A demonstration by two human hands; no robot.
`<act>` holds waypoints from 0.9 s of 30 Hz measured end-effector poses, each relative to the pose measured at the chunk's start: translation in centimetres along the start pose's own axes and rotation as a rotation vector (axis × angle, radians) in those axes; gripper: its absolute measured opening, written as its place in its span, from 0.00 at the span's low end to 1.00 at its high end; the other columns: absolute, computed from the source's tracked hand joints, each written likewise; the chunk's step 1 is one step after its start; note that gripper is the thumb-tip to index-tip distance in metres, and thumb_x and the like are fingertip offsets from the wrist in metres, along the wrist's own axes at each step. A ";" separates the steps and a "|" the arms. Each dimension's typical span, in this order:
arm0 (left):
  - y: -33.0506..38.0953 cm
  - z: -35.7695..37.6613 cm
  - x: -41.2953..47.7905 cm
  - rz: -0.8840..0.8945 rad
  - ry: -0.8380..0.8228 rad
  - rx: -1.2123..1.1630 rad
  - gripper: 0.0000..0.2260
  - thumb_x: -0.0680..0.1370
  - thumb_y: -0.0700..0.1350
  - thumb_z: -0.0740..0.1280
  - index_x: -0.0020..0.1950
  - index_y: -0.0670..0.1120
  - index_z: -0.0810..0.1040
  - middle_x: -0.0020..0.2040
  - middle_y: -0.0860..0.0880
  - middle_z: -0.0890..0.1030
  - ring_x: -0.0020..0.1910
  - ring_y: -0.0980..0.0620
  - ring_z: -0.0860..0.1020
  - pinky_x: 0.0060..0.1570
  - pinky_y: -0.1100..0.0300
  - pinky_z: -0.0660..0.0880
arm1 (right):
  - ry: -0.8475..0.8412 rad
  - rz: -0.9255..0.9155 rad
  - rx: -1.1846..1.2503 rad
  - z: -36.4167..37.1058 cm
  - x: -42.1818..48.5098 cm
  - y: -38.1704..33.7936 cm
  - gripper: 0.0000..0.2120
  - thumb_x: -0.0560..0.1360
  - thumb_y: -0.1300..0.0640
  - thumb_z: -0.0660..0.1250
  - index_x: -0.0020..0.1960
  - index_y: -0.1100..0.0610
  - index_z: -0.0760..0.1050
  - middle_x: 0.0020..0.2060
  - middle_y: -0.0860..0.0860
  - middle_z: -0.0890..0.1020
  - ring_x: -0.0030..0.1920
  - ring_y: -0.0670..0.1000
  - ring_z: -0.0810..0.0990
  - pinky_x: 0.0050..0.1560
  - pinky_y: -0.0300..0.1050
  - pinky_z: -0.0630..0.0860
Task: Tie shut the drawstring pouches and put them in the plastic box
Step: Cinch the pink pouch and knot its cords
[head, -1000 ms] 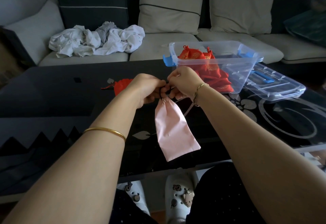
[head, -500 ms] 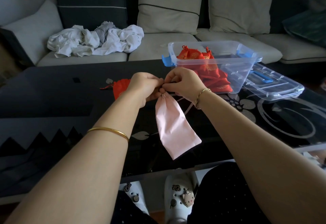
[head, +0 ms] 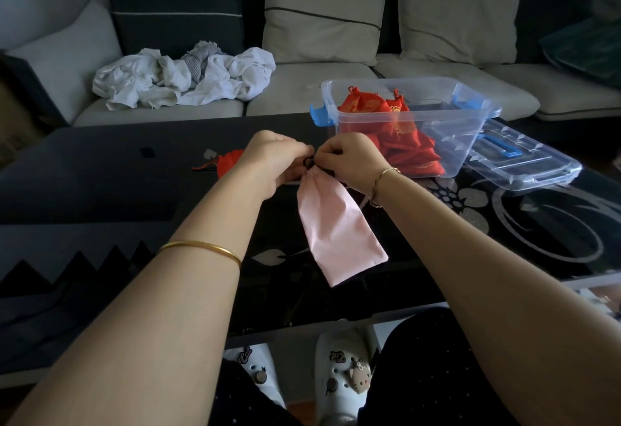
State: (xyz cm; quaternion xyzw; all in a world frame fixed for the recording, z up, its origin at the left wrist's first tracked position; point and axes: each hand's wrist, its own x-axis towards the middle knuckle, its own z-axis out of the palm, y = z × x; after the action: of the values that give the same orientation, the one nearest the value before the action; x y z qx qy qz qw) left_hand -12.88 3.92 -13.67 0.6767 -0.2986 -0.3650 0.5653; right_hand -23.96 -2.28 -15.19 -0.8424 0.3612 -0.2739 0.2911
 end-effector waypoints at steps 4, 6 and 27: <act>0.0 -0.3 -0.1 0.242 0.098 0.272 0.08 0.72 0.36 0.70 0.47 0.46 0.74 0.43 0.49 0.75 0.41 0.54 0.76 0.43 0.61 0.76 | 0.011 0.239 0.356 -0.1 0.0 0.2 0.09 0.75 0.61 0.65 0.52 0.65 0.80 0.32 0.49 0.75 0.31 0.45 0.71 0.37 0.38 0.71; 0.2 -0.1 -0.6 0.408 0.090 0.430 0.05 0.72 0.38 0.70 0.43 0.47 0.78 0.38 0.52 0.75 0.39 0.57 0.74 0.41 0.65 0.73 | 0.012 0.295 0.439 -0.2 -0.1 0.1 0.09 0.75 0.62 0.66 0.51 0.66 0.79 0.30 0.50 0.74 0.29 0.46 0.69 0.32 0.38 0.69; -0.1 0.0 0.3 0.605 0.190 0.808 0.06 0.78 0.39 0.59 0.47 0.42 0.75 0.47 0.45 0.76 0.45 0.48 0.73 0.41 0.60 0.64 | 0.055 0.237 0.348 -1.9 0.0 1.3 0.09 0.76 0.60 0.66 0.47 0.67 0.79 0.35 0.55 0.77 0.33 0.48 0.72 0.37 0.40 0.72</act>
State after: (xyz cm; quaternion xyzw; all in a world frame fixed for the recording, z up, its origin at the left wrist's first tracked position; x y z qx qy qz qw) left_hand -12.71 3.73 -13.76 0.7545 -0.5458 0.0226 0.3637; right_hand -25.82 -3.52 -14.82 -0.7231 0.4130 -0.3189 0.4526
